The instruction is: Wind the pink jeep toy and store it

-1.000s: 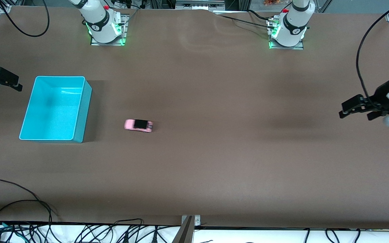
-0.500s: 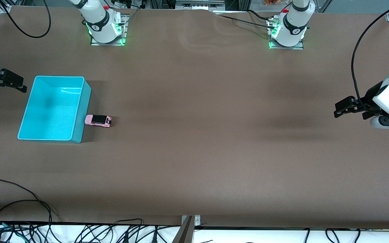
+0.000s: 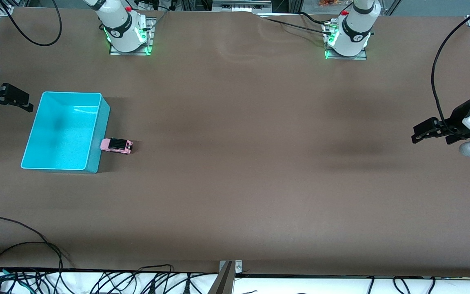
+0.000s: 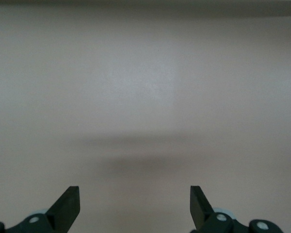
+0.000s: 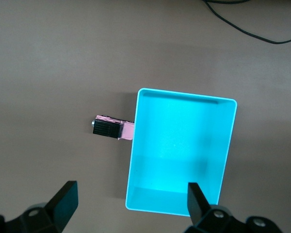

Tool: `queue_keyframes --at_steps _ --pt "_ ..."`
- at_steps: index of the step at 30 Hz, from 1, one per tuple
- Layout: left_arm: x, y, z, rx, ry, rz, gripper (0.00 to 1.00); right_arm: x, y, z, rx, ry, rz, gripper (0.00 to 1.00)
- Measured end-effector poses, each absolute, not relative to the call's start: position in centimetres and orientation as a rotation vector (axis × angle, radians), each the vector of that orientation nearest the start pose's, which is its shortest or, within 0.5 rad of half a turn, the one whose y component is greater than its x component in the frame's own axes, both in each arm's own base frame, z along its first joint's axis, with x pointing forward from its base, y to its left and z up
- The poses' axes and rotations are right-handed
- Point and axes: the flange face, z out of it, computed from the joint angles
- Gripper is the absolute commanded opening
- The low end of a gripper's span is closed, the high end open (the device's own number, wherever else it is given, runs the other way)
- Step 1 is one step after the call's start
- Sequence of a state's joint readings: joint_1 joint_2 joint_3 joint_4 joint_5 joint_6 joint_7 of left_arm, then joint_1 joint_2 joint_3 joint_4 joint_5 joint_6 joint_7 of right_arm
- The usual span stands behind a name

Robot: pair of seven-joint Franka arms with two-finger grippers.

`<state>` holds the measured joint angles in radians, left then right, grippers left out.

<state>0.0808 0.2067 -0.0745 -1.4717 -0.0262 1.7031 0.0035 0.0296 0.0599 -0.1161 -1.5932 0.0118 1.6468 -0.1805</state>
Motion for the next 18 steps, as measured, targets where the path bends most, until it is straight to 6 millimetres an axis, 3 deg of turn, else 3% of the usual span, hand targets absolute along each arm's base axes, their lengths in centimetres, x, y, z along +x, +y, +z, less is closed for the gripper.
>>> queue_keyframes --at_steps 11,18 --pt "62.7 1.2 56.2 -3.186 -0.030 -0.041 1.00 57.9 -4.5 58.2 -3.117 -0.143 0.019 1.00" --pt "62.7 1.1 56.2 -3.187 -0.028 -0.045 1.00 58.3 -1.8 57.6 -3.117 -0.158 0.035 1.00"
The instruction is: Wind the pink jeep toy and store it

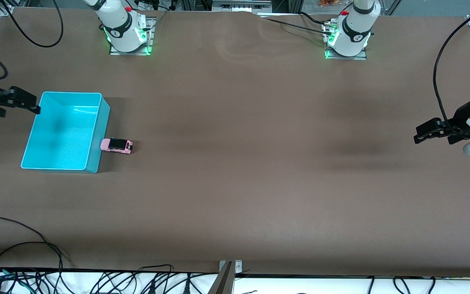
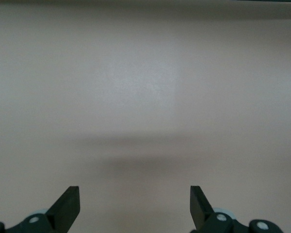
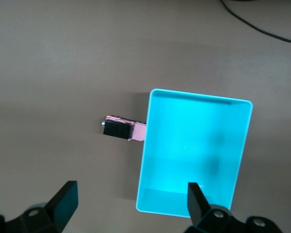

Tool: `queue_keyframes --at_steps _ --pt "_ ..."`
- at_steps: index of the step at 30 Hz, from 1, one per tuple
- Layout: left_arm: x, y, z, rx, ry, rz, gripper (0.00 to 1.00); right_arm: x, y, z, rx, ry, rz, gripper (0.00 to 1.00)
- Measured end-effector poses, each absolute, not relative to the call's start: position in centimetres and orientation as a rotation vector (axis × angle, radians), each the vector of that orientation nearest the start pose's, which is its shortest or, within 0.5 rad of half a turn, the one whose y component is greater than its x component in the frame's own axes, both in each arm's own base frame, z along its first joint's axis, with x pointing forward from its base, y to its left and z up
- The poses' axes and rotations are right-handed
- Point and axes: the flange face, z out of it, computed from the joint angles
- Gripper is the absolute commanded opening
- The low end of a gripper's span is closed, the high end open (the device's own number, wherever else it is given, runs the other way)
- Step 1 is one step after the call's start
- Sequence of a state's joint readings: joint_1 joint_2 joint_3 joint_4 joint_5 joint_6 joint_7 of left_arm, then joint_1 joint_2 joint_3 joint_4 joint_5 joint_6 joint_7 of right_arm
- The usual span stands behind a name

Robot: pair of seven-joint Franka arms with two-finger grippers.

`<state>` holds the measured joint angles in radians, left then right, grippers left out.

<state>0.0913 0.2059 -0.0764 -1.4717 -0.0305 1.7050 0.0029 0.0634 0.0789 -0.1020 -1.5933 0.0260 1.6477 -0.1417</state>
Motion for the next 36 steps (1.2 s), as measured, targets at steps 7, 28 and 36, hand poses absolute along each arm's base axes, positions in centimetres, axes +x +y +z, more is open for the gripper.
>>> queue_keyframes --at_steps 7,28,36 --pt "62.5 0.2 56.9 -3.204 -0.035 -0.064 1.00 58.5 -0.8 57.1 -3.117 -0.162 0.050 1.00" --pt "62.2 -0.1 57.7 -3.204 -0.090 -0.079 1.00 58.1 0.6 52.5 -3.100 -0.178 0.281 1.00" --pt "62.2 -0.2 57.7 -3.204 -0.089 -0.079 1.00 58.3 2.1 48.5 -3.105 -0.181 0.239 1.00"
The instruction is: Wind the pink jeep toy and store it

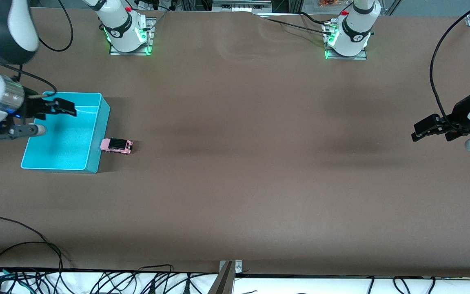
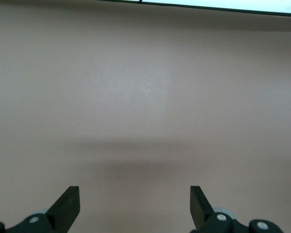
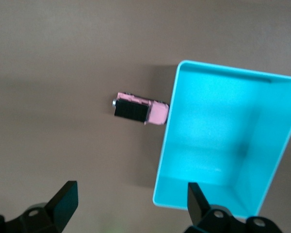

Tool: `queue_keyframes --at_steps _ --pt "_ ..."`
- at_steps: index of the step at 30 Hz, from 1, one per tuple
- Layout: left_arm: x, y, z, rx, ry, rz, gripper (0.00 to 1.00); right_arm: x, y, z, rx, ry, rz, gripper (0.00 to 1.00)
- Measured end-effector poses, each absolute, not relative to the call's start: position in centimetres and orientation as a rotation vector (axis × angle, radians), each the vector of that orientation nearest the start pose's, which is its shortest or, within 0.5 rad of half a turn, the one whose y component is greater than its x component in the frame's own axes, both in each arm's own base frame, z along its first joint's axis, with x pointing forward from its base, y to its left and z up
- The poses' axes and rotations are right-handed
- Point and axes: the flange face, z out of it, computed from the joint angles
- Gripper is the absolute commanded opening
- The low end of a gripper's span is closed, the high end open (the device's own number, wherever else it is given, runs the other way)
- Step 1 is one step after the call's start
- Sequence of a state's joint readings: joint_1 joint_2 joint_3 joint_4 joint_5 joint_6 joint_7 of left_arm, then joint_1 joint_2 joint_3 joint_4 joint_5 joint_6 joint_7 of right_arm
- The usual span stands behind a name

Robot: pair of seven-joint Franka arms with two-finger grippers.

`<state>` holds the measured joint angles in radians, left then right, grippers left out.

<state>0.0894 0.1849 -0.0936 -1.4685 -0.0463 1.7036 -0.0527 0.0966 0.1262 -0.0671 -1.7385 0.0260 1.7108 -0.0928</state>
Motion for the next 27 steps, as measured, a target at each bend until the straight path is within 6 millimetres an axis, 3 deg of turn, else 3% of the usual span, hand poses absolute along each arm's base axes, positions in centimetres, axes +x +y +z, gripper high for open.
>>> queue_keyframes --at_steps 20,27 --pt "62.2 -0.2 57.7 -3.204 -0.090 -0.079 1.00 55.0 1.7 37.7 -3.122 -0.128 0.024 1.00" --pt "62.2 -0.2 57.7 -3.204 -0.090 -0.079 1.00 54.5 3.1 34.5 -3.123 -0.122 0.004 1.00"
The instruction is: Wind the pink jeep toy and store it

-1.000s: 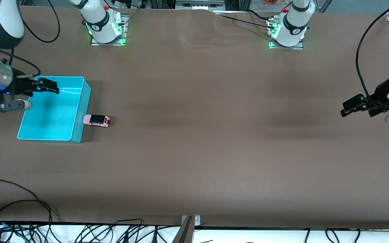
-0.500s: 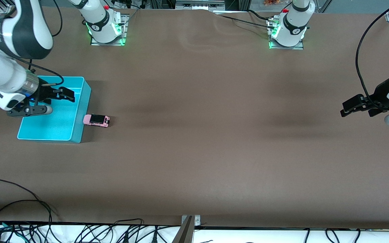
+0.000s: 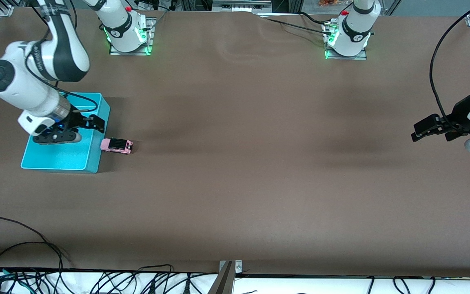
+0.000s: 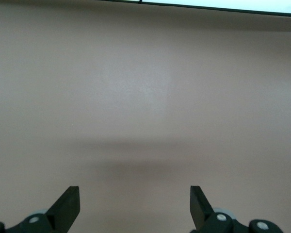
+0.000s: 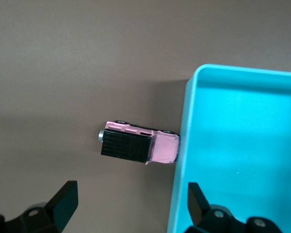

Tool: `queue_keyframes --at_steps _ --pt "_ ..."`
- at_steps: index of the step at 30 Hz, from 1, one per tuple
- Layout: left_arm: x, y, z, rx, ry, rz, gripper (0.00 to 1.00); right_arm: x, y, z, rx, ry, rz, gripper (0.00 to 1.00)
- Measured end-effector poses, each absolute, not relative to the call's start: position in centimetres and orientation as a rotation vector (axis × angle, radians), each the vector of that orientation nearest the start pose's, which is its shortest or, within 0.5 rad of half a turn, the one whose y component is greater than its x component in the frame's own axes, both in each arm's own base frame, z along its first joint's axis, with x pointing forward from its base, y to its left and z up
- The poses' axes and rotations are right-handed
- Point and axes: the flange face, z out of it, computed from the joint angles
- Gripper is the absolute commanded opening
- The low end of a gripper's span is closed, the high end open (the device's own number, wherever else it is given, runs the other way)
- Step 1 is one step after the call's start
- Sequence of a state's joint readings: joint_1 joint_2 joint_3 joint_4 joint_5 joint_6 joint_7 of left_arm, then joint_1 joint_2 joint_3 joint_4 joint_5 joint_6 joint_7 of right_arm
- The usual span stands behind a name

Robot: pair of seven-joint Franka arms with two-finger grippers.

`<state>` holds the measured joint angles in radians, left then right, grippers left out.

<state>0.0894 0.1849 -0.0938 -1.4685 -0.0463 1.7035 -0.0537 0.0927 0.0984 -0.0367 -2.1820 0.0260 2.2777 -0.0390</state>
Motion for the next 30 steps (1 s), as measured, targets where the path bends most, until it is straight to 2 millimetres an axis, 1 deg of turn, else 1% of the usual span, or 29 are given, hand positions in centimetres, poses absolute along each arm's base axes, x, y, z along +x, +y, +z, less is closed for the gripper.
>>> queue_keyframes --at_steps 3,5,7,9,12,16,24,30 --pt "62.2 -0.2 57.7 -3.204 -0.090 -0.079 1.00 54.2 3.3 33.0 -3.124 -0.120 0.013 1.00" --pt "62.2 -0.2 57.7 -3.204 -0.090 -0.079 1.00 54.0 3.3 31.8 -3.126 -0.079 0.027 1.00" --pt "62.2 -0.2 57.7 -3.204 -0.090 -0.079 1.00 53.9 3.2 30.9 -3.129 0.011 0.036 1.00" --pt "62.2 -0.2 57.7 -3.204 -0.090 -0.079 1.00 54.0 3.4 30.0 -3.126 0.148 0.028 1.00" --pt "62.2 -0.2 57.7 -3.204 -0.091 -0.079 1.00 54.4 4.0 29.1 -3.114 0.285 -0.003 1.00" --pt "62.2 -0.2 57.7 -3.204 -0.091 -0.079 1.00 54.6 4.8 28.0 -3.091 0.445 -0.017 1.00" --pt "62.2 -0.2 57.7 -3.204 -0.091 -0.078 1.00 54.9 5.0 27.1 -3.001 0.825 -0.048 1.00" --pt "62.2 -0.2 57.7 -3.204 -0.091 -0.078 1.00 54.9 5.2 26.1 -2.880 1.175 -0.031 1.00"
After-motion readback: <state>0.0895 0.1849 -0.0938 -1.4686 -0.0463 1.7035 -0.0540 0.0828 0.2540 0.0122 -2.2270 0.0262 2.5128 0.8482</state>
